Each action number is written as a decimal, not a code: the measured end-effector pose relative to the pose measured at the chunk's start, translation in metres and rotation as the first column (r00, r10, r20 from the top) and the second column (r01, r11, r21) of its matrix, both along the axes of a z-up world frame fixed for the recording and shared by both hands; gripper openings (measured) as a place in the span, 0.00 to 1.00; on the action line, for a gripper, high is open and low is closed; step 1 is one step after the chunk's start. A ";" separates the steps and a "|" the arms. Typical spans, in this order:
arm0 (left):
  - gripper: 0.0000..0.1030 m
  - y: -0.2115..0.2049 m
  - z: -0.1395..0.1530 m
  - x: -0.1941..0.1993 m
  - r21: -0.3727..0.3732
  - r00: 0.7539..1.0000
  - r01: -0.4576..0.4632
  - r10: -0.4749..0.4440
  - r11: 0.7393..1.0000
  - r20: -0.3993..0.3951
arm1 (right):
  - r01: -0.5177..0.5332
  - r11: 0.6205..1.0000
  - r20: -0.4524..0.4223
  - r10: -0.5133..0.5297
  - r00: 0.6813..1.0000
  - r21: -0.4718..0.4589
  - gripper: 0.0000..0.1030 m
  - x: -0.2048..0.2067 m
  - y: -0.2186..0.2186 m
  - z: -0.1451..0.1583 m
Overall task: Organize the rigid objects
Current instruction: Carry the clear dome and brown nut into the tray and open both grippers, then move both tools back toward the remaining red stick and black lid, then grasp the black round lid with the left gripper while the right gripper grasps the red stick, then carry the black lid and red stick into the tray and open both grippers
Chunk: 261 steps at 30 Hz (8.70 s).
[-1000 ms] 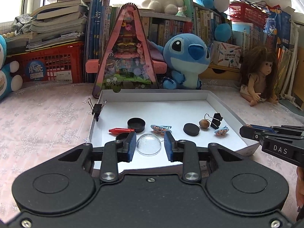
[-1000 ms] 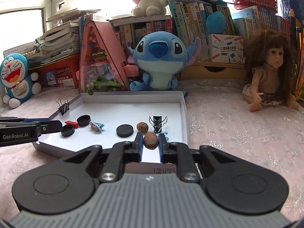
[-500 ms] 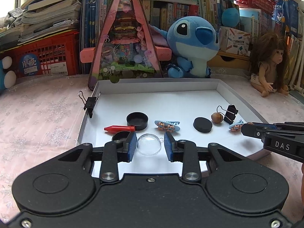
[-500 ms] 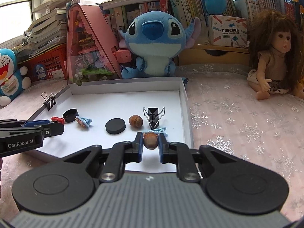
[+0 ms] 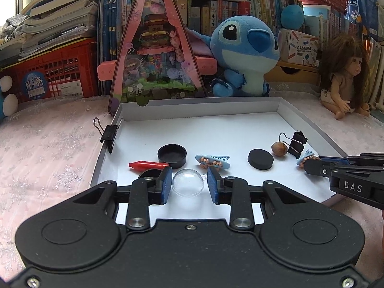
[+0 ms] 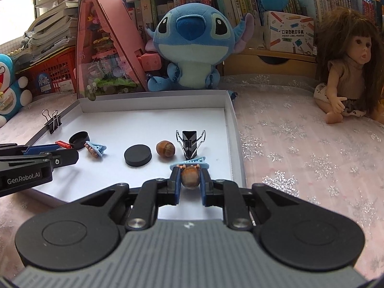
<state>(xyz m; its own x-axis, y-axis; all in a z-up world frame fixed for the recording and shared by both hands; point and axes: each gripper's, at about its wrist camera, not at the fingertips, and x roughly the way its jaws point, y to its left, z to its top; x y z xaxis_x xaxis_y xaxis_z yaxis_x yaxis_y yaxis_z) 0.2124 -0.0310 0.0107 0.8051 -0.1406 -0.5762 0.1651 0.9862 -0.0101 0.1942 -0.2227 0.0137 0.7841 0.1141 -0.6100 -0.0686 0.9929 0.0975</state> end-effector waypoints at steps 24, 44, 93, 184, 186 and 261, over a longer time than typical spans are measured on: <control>0.64 0.009 0.021 -0.080 -0.047 0.993 0.112 -0.111 0.993 0.039 | -0.039 0.999 0.108 0.040 0.993 -0.008 0.75 -0.064 0.003 0.029; 0.65 0.019 0.005 -0.157 -0.059 0.975 0.219 -0.221 0.974 -0.031 | -0.102 0.994 0.135 0.104 0.985 -0.026 0.84 -0.147 0.009 0.016; 0.63 0.053 0.004 -0.167 -0.060 0.999 0.042 -0.042 0.997 0.001 | -0.267 0.962 0.084 0.270 0.959 -0.052 0.48 -0.186 0.077 0.003; 0.29 0.030 0.004 -0.026 -0.017 0.995 -0.102 0.102 0.995 0.013 | 0.002 0.999 0.108 -0.007 0.994 0.050 0.49 -0.025 0.032 0.012; 0.29 0.030 0.002 -0.024 -0.015 0.995 -0.104 0.104 0.994 0.009 | 0.008 0.998 0.098 -0.013 0.995 0.056 0.49 -0.022 0.031 0.010; 0.59 0.021 0.000 0.010 0.034 0.995 -0.100 0.099 0.994 0.032 | -0.048 0.998 0.074 0.045 0.996 0.043 0.74 0.019 0.048 0.008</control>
